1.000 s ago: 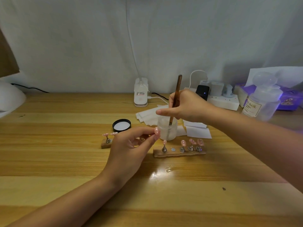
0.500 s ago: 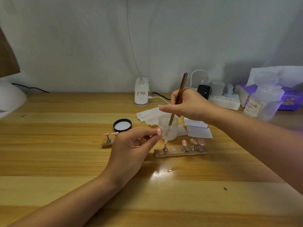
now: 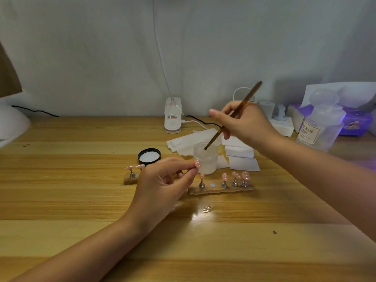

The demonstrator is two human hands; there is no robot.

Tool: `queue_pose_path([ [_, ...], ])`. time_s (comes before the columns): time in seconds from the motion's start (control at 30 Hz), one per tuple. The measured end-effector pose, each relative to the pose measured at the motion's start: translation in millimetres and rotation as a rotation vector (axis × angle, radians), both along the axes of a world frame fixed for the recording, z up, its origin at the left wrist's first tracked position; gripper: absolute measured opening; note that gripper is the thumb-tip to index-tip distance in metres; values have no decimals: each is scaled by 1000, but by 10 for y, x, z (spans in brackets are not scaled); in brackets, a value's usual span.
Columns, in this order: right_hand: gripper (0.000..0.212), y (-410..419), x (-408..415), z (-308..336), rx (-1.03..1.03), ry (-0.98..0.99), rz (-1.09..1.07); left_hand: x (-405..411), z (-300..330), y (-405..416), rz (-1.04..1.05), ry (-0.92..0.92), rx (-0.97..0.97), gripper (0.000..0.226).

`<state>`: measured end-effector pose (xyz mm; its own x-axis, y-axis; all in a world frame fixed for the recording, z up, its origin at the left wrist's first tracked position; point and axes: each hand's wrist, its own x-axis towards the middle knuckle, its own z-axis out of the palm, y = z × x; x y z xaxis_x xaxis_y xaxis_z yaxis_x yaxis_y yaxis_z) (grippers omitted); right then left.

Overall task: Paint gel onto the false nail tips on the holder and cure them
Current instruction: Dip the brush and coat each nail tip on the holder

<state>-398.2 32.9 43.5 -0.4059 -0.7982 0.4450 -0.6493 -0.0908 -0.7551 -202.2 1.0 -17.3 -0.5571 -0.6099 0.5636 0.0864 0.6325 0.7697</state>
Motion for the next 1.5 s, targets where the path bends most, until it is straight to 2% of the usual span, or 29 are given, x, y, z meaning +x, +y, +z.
queue_pose_path([
  [0.1,31,63,-44,-28,-35,-149,-83,3,-3,2,-5,-4,12,21],
  [0.3,35,145,-85,-121,22,-409,-168,-3,-14,-5,3,-11,12,21],
  [0.7,31,260,-131,-200,-26,-488,-145,4,-13,-2,-11,-16,8,22],
  [0.87,29,406,-23,-212,-158,-592,-21,-9,-10,-3,-22,-23,-15,21],
  [0.93,27,521,62,-242,-204,-448,14,-4,-13,-5,-23,-22,-34,21],
  [1.0,25,655,157,-292,-286,-197,58,-3,-17,-7,-34,-19,-38,21],
  [1.07,30,761,226,-392,-393,47,148,-8,-21,-6,-42,-20,-32,20],
  [1.13,38,814,286,-506,-464,184,158,-12,-26,-6,-54,-16,-31,16],
  [1.3,42,840,392,-596,-508,143,103,-18,-56,-22,-95,-16,-101,15],
  [1.5,43,805,431,-625,-512,224,132,-18,-52,-14,-83,-43,-163,16],
])
